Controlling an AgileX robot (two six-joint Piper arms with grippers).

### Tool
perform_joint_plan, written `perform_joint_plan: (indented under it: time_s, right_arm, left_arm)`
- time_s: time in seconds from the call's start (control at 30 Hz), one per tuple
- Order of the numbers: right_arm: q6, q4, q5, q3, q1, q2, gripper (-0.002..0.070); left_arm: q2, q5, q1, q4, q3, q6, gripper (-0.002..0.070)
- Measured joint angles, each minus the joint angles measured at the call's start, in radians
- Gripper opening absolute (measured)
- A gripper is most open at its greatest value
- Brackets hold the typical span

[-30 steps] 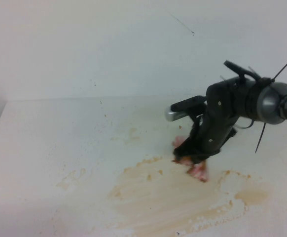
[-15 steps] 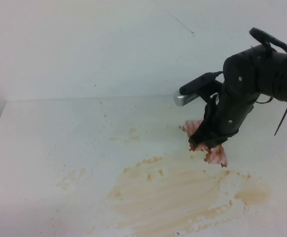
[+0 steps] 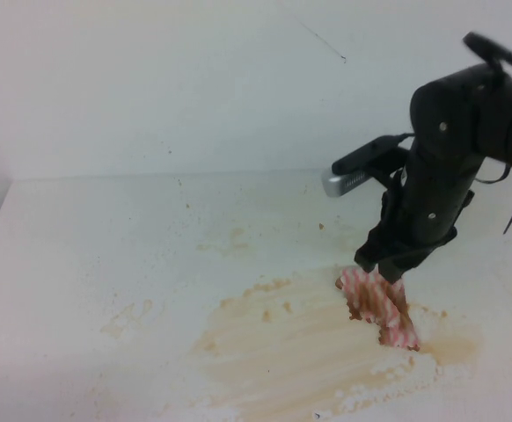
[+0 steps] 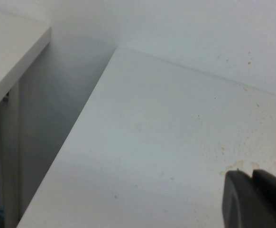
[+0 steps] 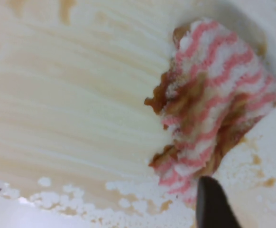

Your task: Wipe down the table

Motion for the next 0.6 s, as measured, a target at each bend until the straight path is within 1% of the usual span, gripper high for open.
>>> perform_joint_plan:
  time_s: [0.07,0.17,0.23,0.3,0.37,0.47,0.6]
  right_arm:
    - [-0.004,0.008,0.008,0.0,0.0,-0.034,0.0238]
    - [-0.026,0.033,0.021,0.0,0.0,-0.108,0.0099]
    - [-0.037,0.049,0.031,0.0,0.0,-0.16,0.0041]
    - [-0.042,0.068,0.038,0.0,0.0,-0.222,0.0016]
    - [-0.046,0.091,0.042,0.013,0.0,-0.283,0.0006]
    - [-0.046,0.121,0.035,0.06,0.0,-0.386,0.0001]
    - [-0.031,0.138,-0.011,0.174,0.0,-0.56,0.0]
  left_arm:
    - [0.0,0.0,0.0,0.0,0.0,0.0,-0.0003]
    - [0.0,0.0,0.0,0.0,0.0,0.0,-0.0003]
    - [0.0,0.0,0.0,0.0,0.0,0.0,-0.0003]
    - [0.0,0.0,0.0,0.0,0.0,0.0,-0.0003]
    - [0.0,0.0,0.0,0.0,0.0,0.0,-0.0003]
    - [0.0,0.0,0.0,0.0,0.0,0.0,-0.0003]
    - [0.0,0.0,0.0,0.0,0.0,0.0,-0.0003]
